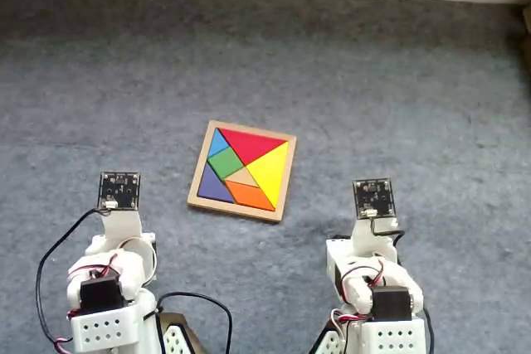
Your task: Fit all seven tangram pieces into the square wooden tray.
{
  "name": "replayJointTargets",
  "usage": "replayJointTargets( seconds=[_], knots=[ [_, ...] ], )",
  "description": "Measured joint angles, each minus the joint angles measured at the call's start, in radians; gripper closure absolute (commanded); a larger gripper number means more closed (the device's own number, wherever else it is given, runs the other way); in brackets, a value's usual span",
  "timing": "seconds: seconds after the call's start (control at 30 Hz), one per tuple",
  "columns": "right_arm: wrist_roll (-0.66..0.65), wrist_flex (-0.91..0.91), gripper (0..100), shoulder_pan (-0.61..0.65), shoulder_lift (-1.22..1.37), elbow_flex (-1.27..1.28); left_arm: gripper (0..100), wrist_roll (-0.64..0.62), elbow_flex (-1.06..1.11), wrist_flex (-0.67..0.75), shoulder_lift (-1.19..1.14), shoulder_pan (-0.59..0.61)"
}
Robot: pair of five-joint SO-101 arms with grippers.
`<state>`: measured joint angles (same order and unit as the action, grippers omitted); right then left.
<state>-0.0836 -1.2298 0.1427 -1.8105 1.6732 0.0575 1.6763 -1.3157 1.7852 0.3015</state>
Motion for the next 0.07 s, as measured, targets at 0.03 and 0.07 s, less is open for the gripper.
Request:
replayJointTargets(
  seconds=[0.03,0.07],
  knots=[
    [0.000,0.000,99.3,0.000,0.000,0.000,97,0.000,0.000,0.000,0.000,0.000],
    [0.000,0.000,99.3,0.000,0.000,0.000,97,0.000,0.000,0.000,0.000,0.000]
  ],
)
